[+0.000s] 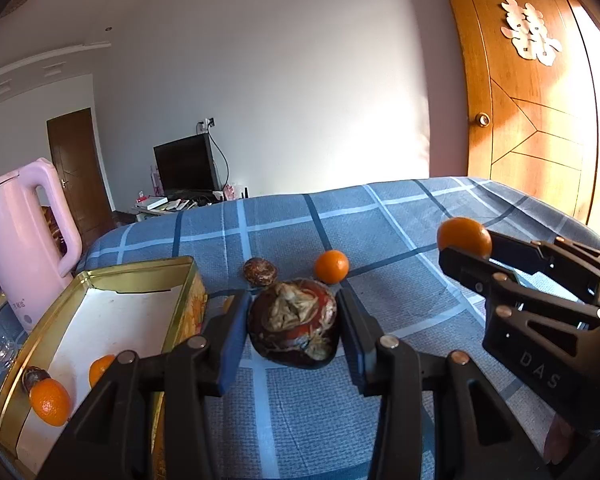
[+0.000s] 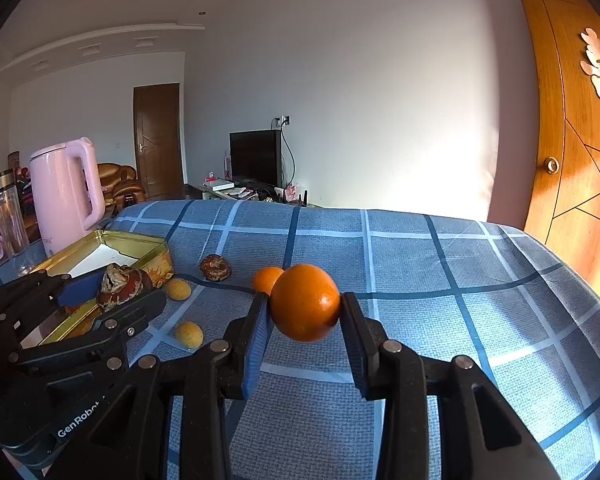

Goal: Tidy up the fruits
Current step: 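Lift and carry the orange with the right tool while the left tool carries the brown fruit toward the tray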

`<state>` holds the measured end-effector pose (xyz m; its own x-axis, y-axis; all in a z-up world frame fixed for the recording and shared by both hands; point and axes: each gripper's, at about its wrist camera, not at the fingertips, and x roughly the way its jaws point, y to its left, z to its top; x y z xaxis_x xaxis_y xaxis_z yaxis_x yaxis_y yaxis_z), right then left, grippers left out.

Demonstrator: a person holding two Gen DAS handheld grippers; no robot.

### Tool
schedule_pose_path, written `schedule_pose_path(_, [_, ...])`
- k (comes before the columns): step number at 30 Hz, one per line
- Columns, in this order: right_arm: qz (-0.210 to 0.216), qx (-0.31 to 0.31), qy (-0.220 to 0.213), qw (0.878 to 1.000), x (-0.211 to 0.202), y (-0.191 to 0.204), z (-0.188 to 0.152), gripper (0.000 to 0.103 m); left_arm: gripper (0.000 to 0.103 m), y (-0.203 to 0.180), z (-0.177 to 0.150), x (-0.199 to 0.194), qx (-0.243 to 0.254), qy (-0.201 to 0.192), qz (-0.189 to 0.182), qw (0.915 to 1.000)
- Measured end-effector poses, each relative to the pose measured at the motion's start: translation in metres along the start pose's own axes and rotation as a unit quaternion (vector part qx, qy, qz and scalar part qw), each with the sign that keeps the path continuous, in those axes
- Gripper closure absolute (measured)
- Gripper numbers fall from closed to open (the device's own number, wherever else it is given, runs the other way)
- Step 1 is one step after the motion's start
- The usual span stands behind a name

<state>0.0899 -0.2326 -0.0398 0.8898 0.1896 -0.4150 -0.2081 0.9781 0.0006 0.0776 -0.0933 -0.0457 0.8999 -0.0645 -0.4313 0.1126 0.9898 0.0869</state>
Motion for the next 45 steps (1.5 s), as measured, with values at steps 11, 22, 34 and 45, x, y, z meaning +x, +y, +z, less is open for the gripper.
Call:
schedule_pose_path(11, [0.002,-0.01,-0.008,1.0,-0.01,0.008,-0.004,0.065,0.058,0.002,-0.003,-0.008,-0.002,-0.006,-0.004,1.0])
schedule_pose_path(22, [0.005,-0.014,-0.014,1.0,-0.018,0.012,-0.006,0.065,0.058,0.006,-0.007,-0.016,-0.006,-0.007,-0.011,0.9999])
schedule_pose_path(34, [0.015,-0.025,-0.018,0.999,-0.027,0.026,-0.01,0.065,0.058,0.01,-0.012,-0.025,-0.008,-0.013,-0.007,0.9999])
schedule_pose_path(45, [0.026,-0.03,-0.019,0.999,-0.032,0.035,-0.013,0.065,0.058,0.02,-0.016,-0.04,-0.008,-0.03,0.009,0.9995])
